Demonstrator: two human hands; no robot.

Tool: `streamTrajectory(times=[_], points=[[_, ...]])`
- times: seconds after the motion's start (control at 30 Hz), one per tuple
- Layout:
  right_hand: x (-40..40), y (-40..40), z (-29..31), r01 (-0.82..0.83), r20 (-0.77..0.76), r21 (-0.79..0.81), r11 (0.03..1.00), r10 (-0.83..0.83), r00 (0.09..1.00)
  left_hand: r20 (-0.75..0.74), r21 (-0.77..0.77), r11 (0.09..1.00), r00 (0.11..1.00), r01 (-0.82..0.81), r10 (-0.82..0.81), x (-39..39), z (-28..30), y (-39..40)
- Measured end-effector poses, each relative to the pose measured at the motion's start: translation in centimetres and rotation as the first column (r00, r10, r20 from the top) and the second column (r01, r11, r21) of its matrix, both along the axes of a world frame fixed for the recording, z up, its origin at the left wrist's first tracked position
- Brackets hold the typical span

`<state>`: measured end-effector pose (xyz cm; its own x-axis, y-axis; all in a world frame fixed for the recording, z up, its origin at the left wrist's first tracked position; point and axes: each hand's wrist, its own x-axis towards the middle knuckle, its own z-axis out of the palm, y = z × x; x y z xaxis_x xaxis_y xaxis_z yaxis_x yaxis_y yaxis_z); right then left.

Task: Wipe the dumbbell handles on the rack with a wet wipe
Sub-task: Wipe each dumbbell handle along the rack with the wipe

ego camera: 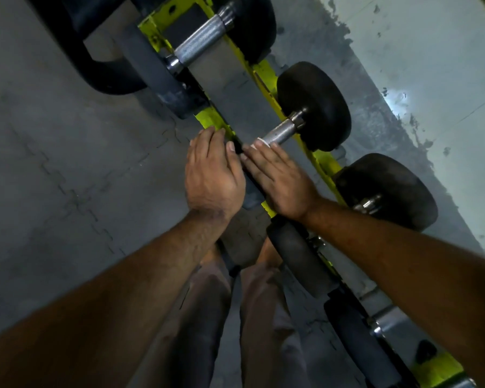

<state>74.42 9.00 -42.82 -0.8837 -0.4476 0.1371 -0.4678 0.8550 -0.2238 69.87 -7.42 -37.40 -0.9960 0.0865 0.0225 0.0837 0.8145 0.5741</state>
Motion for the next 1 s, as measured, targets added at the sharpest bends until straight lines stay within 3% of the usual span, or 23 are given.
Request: streamTrajectory(times=[0.07,0.2,0.33,0.37,0.5,0.6,0.67,0.73,0.83,0.9,1.0], points=[[-0.6,1.4,0.1,-0.099,0.013,0.065,0.993,0.099,0.995,0.009,-0.007,1.0,1.0,0.014,-0.014,-0.2,0.1,-0.1],[-1.0,2.8,0.3,0.224,-0.049,0.081,0.971,-0.221,0.974,0.008,-0.019,0.998,0.998,0.058,-0.058,0.0,0.0,-0.2],[0.6,0.8,-0.7,-0.027,0.024,0.058,0.998,0.026,0.999,-0.003,-0.002,0.999,0.999,0.045,-0.045,0.2,0.2,-0.1],[0.2,1.7,-0.5,-0.017,0.012,0.092,0.996,0.016,1.0,0.005,-0.001,0.999,0.999,0.043,-0.043,0.2,0.2,0.0],[-0.4,2.2,-0.2,0.315,-0.028,0.061,0.947,-0.314,0.949,0.008,0.006,0.998,0.998,0.059,-0.06,-0.1,0.2,-0.1],[0.4,0.4,-1.0,0.105,-0.011,0.021,0.994,-0.105,0.994,0.012,-0.004,0.999,0.999,0.052,-0.052,-0.1,0.0,0.0],[-0.2,2.2,-0.8,0.004,-0.027,0.092,0.996,-0.002,1.0,0.023,-0.016,0.998,0.998,0.06,-0.06,-0.1,0.1,0.0],[-1.3,3.8,-0.3,0.128,-0.066,0.111,0.986,-0.121,0.99,0.028,-0.023,0.997,0.997,0.071,-0.07,-0.2,0.0,-0.1],[-0.4,1.2,-0.3,0.296,-0.024,-0.008,0.955,-0.296,0.955,0.031,-0.025,0.997,0.997,0.068,-0.067,-0.1,0.0,-0.1],[0.4,-0.3,-0.5,0.155,0.002,-0.049,0.987,-0.155,0.988,0.045,-0.03,0.997,0.997,0.064,-0.063,0.0,0.2,0.0],[-0.6,2.6,-0.1,-0.024,-0.02,0.078,0.997,0.025,0.999,0.037,-0.023,0.998,0.997,0.063,-0.062,-0.1,0.1,0.0]])
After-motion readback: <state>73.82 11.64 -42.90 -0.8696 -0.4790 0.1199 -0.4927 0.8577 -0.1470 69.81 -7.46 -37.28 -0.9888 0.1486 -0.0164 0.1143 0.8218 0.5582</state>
